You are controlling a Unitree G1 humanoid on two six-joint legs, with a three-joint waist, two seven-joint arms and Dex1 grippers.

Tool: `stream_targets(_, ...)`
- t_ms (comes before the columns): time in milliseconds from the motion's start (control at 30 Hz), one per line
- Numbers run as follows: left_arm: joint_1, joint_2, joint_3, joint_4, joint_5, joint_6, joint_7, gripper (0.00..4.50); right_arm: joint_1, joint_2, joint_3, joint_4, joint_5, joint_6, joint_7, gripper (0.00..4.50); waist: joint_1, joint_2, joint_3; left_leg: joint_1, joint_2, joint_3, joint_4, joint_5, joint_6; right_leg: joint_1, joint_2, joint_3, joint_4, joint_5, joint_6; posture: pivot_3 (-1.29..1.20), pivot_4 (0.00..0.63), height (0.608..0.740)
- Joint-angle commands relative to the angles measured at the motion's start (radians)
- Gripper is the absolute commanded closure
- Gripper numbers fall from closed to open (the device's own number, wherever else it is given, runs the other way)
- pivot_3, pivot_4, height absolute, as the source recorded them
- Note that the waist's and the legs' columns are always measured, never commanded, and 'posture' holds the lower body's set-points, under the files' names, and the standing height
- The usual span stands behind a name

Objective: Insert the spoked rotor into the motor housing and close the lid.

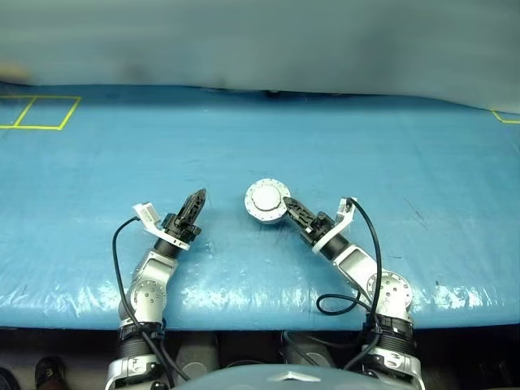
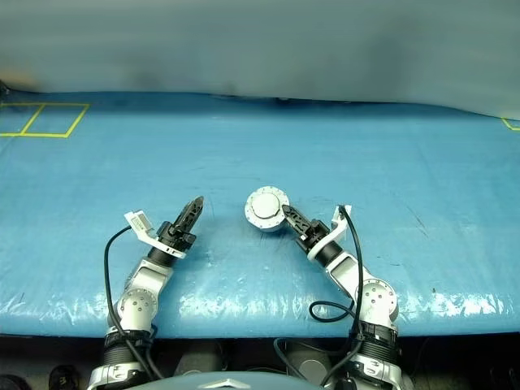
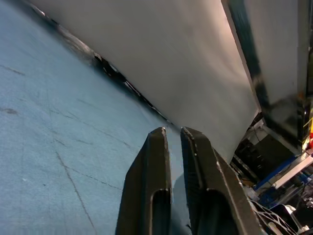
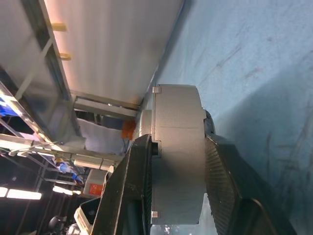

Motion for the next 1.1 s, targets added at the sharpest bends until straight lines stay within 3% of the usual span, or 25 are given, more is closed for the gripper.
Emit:
stream_targets(33,0.017,-0.009,-0.006,-0.081,-0.101,0.107,-0.029,2.22,-0.041,0.017,0.003,-0.063,0.090,-0.009,0.037,3.39,-0.002,0.000,0.001,0.000,0.000,0.000,0.000,0.000,0.000,0.000,0.000,0.000,0.000,0.000,0.000,0.00,0.150,0.740)
stream_targets(233,0.037,-0.015,-0.007,-0.099,-0.179,0.226,-0.029,0.20,-0.059,0.022,0.026,-0.076,0.132,0.001,0.042,3.39,-0.004,0.000,0.001,0.000,0.000,0.000,0.000,0.000,0.000,0.000,0.000,0.000,0.000,-0.001,-0.001,0.00,0.150,0.740)
stream_targets(267,0.040,-0.012,-0.008,-0.098,-0.185,0.244,-0.028,0.09,-0.061,0.024,0.029,-0.079,0.141,0.002,0.040,3.39,-0.004,0.000,0.001,0.000,0.000,0.000,0.000,0.000,0.000,0.000,0.000,0.000,0.000,-0.001,-0.001,0.00,0.150,0.740)
stream_targets(533,0.043,-0.024,-0.016,-0.093,-0.216,0.336,-0.021,0.09,-0.043,0.019,0.076,-0.110,0.190,0.040,0.034,3.39,-0.005,0.000,0.001,0.000,0.000,0.000,0.000,0.000,0.000,0.000,0.000,0.000,0.000,-0.001,-0.002,0.00,0.150,0.740)
stream_targets(967,0.003,-0.044,-0.027,-0.075,-0.165,0.298,-0.054,0.09,-0.006,0.006,0.202,-0.129,0.123,0.043,0.031,3.39,-0.003,0.000,0.001,0.000,0.000,0.000,0.000,0.000,0.000,0.000,0.000,0.000,0.000,-0.001,-0.002,0.00,0.150,0.740)
stream_targets(1100,0.003,-0.035,-0.040,-0.071,-0.169,0.326,-0.081,0.97,-0.002,0.008,0.215,-0.128,0.116,0.039,0.032,3.39,-0.004,0.000,0.001,0.000,0.000,0.000,0.000,0.000,0.000,0.000,0.000,0.000,0.000,-0.001,-0.003,0.00,0.150,0.740)
